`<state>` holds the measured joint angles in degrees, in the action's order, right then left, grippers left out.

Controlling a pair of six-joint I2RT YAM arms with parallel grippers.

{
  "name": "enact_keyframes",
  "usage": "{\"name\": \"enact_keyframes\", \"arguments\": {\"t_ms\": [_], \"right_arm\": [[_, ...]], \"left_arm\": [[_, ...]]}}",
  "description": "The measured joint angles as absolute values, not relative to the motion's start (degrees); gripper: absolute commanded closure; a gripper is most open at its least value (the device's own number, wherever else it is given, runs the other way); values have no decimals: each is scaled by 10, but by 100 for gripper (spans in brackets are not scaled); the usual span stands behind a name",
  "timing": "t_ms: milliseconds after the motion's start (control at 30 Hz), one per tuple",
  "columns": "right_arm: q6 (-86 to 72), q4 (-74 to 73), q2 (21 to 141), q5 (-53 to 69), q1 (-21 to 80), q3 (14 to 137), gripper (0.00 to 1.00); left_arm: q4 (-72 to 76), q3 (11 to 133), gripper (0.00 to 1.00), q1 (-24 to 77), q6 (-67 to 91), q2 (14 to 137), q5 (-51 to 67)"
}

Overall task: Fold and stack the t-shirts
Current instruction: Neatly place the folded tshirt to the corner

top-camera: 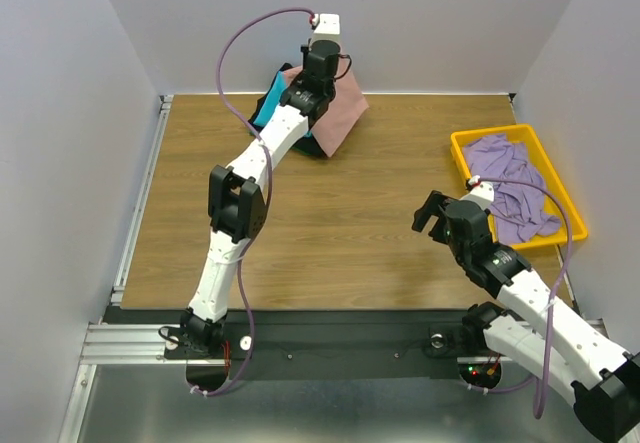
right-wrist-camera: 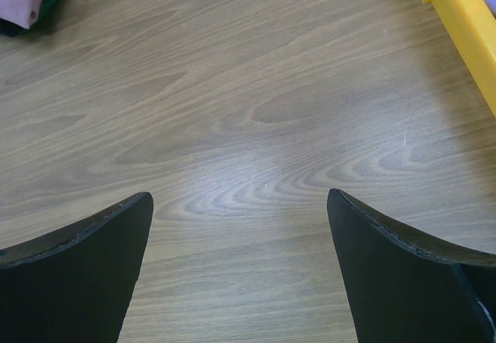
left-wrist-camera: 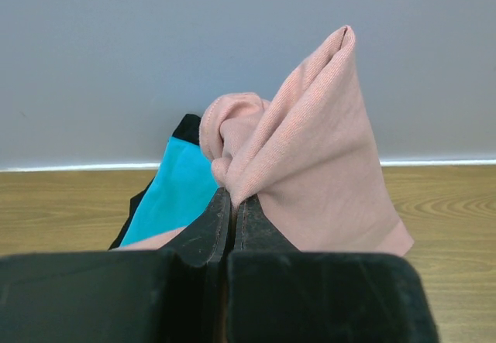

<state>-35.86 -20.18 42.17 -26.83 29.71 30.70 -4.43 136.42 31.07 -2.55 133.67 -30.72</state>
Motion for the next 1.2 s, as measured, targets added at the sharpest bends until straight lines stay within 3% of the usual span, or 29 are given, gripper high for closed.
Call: {"name": "enact_keyframes", "arguments": {"t_ms": [867, 1033, 1200], "right_arm": [[-358, -203, 493, -289, 297, 323, 0], [-358, -203, 518, -290, 297, 332, 0], [-358, -204, 534, -290, 297, 337, 0]], "left_arm": [[48, 1364, 100, 178, 78, 1381, -254], [58, 1357, 84, 168, 78, 1419, -225], [70, 1357, 88, 172, 75, 1441, -210]]}}
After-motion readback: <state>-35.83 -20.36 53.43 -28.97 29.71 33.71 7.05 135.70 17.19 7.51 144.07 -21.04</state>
